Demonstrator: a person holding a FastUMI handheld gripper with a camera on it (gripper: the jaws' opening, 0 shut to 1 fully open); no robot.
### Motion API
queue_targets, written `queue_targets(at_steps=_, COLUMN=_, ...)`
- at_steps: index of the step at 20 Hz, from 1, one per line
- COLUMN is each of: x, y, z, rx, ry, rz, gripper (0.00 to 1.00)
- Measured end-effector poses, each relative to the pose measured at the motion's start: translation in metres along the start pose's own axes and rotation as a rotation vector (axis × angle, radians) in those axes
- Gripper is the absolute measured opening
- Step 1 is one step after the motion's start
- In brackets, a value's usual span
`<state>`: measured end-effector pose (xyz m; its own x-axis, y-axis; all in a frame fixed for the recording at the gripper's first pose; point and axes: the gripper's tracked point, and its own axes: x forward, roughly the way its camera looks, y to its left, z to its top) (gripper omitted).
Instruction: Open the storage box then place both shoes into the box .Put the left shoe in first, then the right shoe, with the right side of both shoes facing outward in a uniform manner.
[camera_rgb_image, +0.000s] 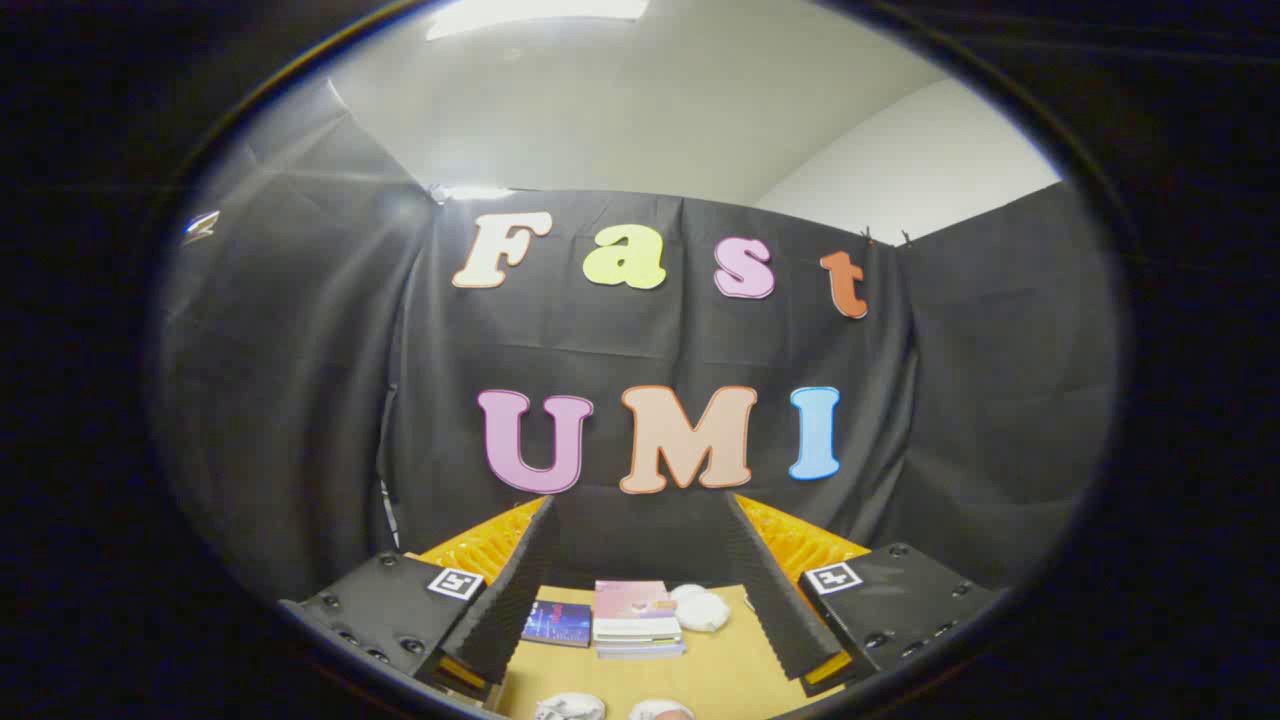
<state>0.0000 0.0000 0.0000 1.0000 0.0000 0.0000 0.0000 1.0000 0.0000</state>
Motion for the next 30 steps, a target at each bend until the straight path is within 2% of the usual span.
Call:
queue_targets(at_steps=8, x=0.021, y=0.0, z=0.002, rx=0.001, ry=-0.007, rz=0.036, gripper=1.0)
queue_targets(at_steps=16, x=0.037, y=0.01, z=-0.02, rx=0.024, ry=0.047, rz=0.109, gripper=1.0)
queue_targets(at_steps=23, x=0.049, y=0.029, z=-0.08, rx=0.099, ry=0.18, rz=0.196, gripper=1.0)
queue_targets(at_steps=27, x=0.047, y=0.05, z=-0.131, rx=0.203, ry=0.305, rz=0.27, gripper=0.99)
queue_targets(at_steps=30, x=0.038, y=0.068, z=-0.174, rx=0.336, ry=0.415, rz=0.335, gripper=0.98)
